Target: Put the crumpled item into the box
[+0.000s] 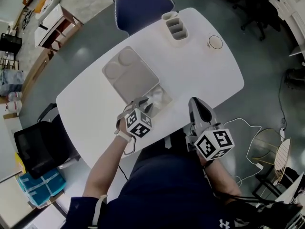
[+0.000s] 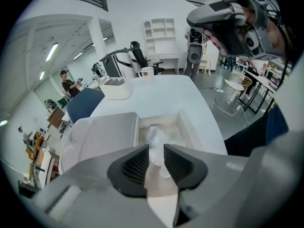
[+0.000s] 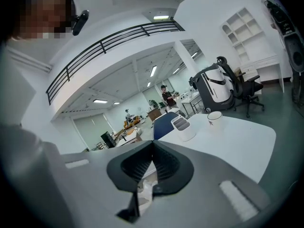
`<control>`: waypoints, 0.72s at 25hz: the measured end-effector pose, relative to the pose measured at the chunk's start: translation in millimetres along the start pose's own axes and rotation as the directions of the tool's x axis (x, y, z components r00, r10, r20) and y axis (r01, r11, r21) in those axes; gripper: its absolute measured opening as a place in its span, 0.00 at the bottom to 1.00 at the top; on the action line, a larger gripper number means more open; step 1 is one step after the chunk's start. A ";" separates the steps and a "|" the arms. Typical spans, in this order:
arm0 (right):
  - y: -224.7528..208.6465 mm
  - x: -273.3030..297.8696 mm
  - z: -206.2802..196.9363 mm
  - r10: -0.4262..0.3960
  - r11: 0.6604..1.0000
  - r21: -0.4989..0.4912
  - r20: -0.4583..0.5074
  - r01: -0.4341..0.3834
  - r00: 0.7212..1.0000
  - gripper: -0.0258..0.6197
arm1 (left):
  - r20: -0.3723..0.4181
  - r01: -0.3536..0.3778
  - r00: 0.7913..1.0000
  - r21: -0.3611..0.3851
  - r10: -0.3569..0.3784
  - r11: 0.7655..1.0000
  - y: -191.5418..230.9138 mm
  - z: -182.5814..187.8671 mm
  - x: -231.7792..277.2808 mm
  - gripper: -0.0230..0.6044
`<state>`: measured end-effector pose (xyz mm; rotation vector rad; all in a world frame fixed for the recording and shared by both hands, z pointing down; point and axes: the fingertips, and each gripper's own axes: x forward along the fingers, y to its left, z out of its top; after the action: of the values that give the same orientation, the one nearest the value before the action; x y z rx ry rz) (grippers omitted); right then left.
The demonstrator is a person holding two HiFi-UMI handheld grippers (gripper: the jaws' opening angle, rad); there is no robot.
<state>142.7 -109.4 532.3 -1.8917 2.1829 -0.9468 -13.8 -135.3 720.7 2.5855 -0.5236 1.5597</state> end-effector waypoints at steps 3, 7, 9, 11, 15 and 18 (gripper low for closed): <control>10.8 1.2 -2.0 0.025 1.000 -0.011 -0.009 -0.025 1.000 0.04 | 0.054 -0.049 0.997 -0.069 0.052 0.996 15.7 6.0 -22.4 0.21; 17.7 2.6 -1.9 0.048 0.998 -0.027 -0.015 -0.048 0.999 0.04 | 0.161 -0.079 0.980 -0.229 0.118 0.970 36.5 17.3 -62.5 0.21; 20.7 3.9 -1.1 0.057 0.998 -0.033 -0.016 -0.058 0.998 0.04 | 0.220 -0.070 0.965 -0.311 0.144 0.948 46.7 23.4 -85.7 0.21; 25.3 5.2 0.3 0.066 0.997 -0.050 -0.016 -0.067 0.998 0.04 | 0.275 -0.054 0.946 -0.383 0.169 0.922 54.7 27.6 -108.5 0.21; 41.6 7.5 5.5 0.092 0.983 -0.157 -0.011 -0.092 0.996 0.04 | 0.364 -0.030 0.902 -0.482 0.231 0.876 62.9 36.3 -151.3 0.21; 56.3 11.8 9.5 0.127 0.975 -0.185 -0.012 -0.127 0.992 0.04 | 0.413 -0.018 0.874 -0.502 0.258 0.865 63.1 41.8 -176.6 0.21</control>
<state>96.1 -122.0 499.7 -1.7964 2.4348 -0.7461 -74.1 -160.5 540.1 2.5274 -1.0189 0.6634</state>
